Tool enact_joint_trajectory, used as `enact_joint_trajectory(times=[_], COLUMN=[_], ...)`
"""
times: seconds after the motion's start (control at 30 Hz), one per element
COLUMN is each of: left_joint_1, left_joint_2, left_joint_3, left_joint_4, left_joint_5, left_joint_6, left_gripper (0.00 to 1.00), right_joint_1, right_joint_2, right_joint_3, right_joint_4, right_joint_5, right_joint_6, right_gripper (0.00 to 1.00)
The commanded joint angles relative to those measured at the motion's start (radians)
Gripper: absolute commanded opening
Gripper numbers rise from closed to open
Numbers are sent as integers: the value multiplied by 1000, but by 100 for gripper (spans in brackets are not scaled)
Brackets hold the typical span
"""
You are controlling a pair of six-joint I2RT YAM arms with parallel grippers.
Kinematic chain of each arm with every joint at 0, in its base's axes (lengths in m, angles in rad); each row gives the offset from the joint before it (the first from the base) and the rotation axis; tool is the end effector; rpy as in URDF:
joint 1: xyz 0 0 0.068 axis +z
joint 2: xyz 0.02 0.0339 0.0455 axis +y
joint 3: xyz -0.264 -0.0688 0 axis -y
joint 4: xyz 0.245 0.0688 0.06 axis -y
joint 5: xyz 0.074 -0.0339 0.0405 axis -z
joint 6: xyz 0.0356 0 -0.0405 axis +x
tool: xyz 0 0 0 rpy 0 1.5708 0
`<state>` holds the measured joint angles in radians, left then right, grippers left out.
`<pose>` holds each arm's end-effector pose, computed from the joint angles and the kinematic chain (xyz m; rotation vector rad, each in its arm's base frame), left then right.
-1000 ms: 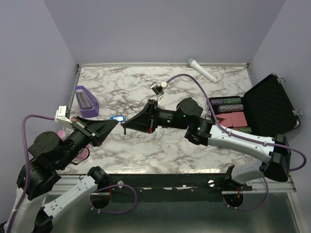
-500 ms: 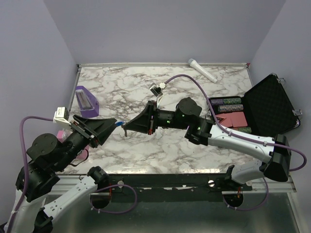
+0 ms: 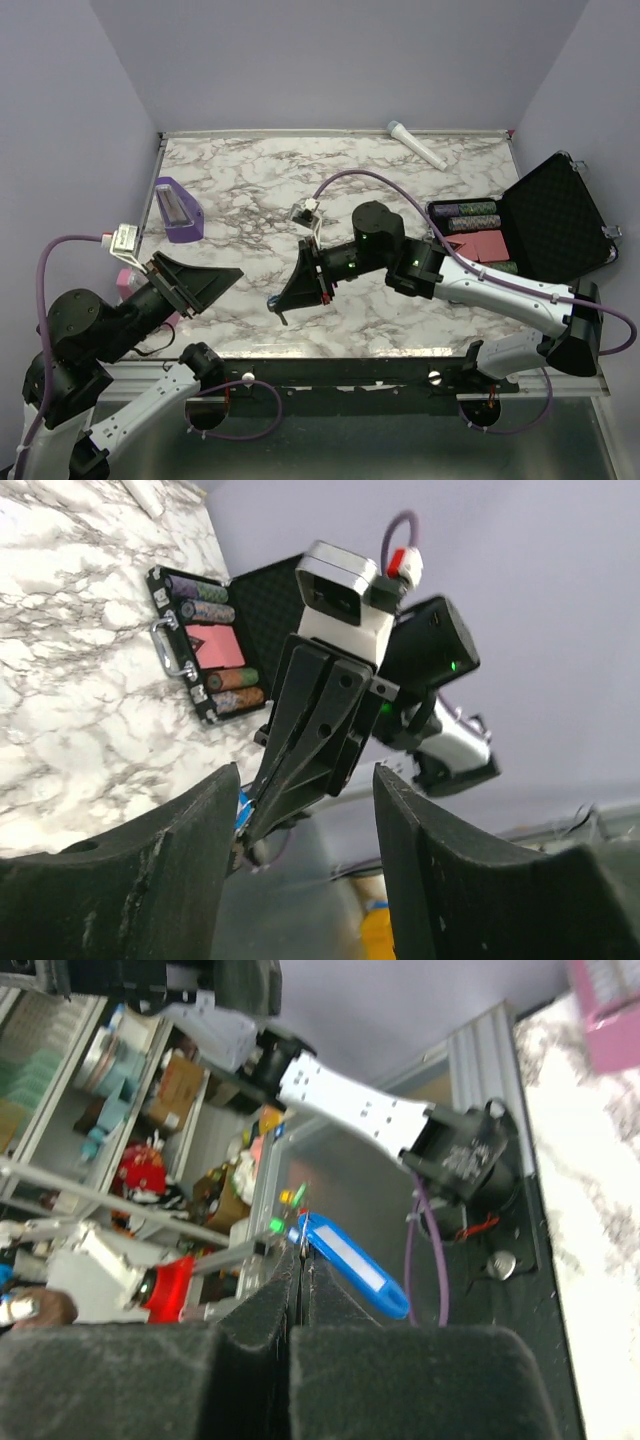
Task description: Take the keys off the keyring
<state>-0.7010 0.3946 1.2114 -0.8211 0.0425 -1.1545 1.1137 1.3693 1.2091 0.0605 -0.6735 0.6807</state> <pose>0.0065 -0.0075 0.4342 -0.3641 1.7460 -1.4436 0.1213 0.2969 0.3822 -1.0236 1.7740 1.8074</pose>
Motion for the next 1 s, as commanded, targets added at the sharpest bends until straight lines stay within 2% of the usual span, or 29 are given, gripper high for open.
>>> enact_joint_trajectory(times=[0.0,0.2,0.37,0.6,0.97], left_joint_1=[-3,-3,-2,-2,-2], left_joint_2=[-40,-30,-23,-10,44], left_joint_3=[-33,-102,-131,-157,-184], left_joint_4=[-32,2,16,39,96], left_joint_5=[173,430,522,576,606], left_joint_6=[231,328,360,369,384], left_gripper=[62,62,62,62,54], right_joint_1=[6,6,8,6,6], right_joint_2=[-4,-13,-7,-7,-7], right_joint_3=[24,41,72,92,110], right_joint_4=[-155,-226,-263,-283,-309], right_joint_5=[-184,-265,-284,-282,-273], right_joint_6=[-35,-59,-76,-92,-101], right_gripper=[1,1,1,1,1])
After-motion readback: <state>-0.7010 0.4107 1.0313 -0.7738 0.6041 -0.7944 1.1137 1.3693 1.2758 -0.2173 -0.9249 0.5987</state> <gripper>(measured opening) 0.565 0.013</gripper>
